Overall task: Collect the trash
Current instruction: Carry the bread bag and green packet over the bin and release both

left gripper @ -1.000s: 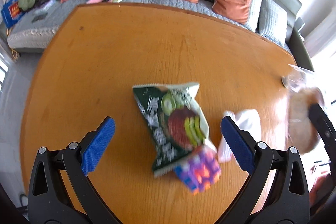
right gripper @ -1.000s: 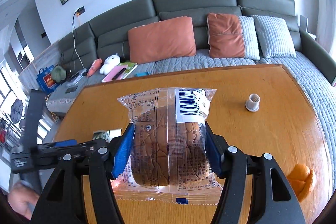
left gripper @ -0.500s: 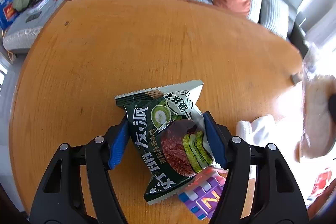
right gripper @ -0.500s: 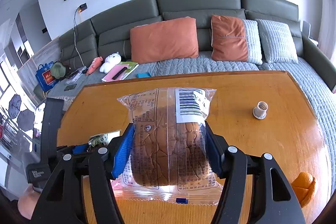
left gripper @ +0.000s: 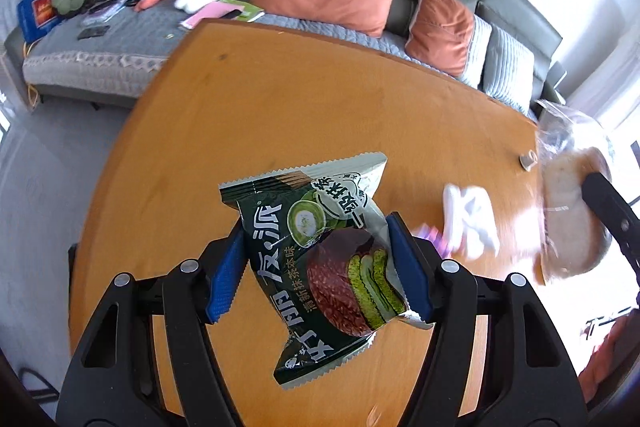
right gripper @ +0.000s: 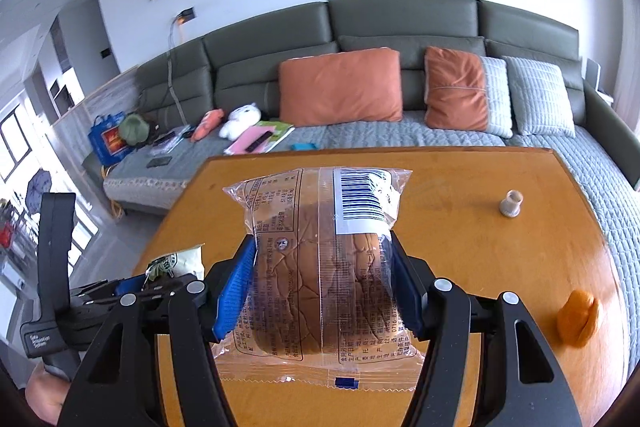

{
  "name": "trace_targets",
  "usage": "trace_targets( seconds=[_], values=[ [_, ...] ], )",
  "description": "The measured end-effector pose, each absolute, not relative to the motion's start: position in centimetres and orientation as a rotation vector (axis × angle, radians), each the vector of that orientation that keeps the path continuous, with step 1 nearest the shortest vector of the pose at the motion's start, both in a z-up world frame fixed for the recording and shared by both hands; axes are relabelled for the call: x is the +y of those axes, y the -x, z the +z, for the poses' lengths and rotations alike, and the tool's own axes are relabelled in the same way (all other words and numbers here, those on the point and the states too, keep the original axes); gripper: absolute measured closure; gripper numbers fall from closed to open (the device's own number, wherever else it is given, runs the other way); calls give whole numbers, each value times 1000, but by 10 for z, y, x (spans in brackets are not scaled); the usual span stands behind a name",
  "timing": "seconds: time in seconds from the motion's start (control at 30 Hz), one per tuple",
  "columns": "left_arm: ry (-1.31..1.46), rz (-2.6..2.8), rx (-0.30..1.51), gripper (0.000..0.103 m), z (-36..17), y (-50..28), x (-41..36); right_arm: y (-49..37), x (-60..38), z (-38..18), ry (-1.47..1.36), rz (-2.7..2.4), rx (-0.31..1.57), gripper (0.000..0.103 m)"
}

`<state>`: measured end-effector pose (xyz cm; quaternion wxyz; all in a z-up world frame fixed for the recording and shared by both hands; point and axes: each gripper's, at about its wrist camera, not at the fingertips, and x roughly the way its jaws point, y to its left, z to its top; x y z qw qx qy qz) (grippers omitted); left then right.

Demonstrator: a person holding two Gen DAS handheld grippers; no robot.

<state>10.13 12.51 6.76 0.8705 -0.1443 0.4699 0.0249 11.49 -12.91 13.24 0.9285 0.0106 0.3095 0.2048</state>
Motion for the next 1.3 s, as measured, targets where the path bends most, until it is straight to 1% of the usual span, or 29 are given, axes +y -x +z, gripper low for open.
trace_targets(
  seconds=[0.23,0.47,0.97,1.3],
  values=[
    [304,65,974,38,74,-39,153,-61,-83,132,11,478,646,39],
    [350,109,957,38,76,22,206,-10,-20,128,59,580,661,39],
    [471,317,942,38,59,141,344,70,136,112,146,825,711,39],
    [561,458,960,37,38,197,416,105,219,89,220,947,774,39]
  ],
)
